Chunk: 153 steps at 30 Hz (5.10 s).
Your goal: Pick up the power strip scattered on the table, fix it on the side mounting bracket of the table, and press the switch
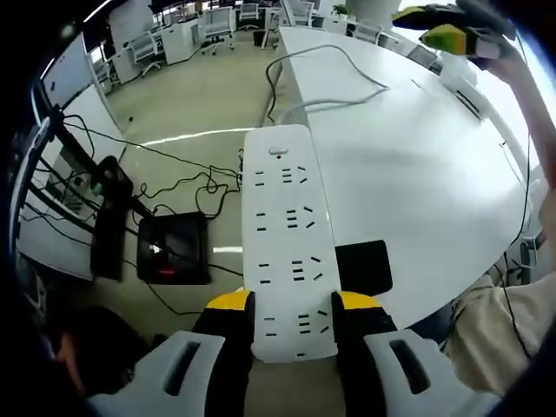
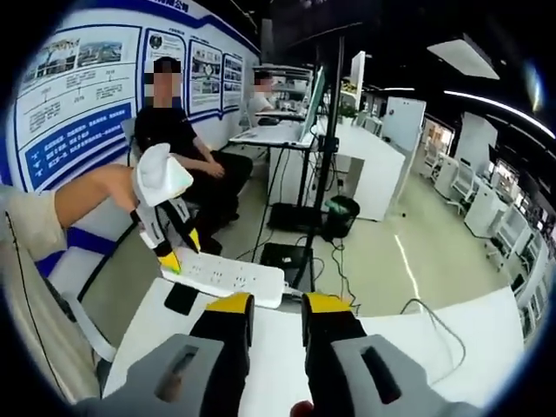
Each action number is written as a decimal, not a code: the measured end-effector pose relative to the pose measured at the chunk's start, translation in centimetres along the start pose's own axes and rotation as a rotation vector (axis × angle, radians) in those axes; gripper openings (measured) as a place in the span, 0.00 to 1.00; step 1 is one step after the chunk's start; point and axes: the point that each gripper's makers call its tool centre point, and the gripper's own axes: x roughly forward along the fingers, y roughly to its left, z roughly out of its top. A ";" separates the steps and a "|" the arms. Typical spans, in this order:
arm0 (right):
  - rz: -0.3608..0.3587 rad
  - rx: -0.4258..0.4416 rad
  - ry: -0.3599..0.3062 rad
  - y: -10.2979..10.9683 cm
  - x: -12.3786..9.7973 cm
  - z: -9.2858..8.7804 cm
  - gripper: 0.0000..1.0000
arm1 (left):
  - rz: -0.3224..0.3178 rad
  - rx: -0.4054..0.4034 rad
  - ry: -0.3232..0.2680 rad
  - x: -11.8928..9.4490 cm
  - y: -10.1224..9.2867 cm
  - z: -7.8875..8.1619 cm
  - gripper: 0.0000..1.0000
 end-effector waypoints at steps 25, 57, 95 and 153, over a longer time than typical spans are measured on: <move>0.065 0.039 0.078 1.0 6.1 -1.1 0.09 | -0.002 0.010 -0.014 -0.1 -0.6 -0.2 0.40; 0.079 0.106 0.129 3.0 11.8 -2.2 0.00 | -0.004 0.014 -0.027 0.1 0.4 0.2 0.40; 0.027 0.128 0.280 3.2 16.5 -5.1 0.00 | -0.008 0.018 -0.064 0.0 -0.5 -0.3 0.39; -0.009 0.266 0.424 3.1 17.0 -6.3 0.00 | -0.052 0.116 -0.158 0.4 -0.3 1.3 0.21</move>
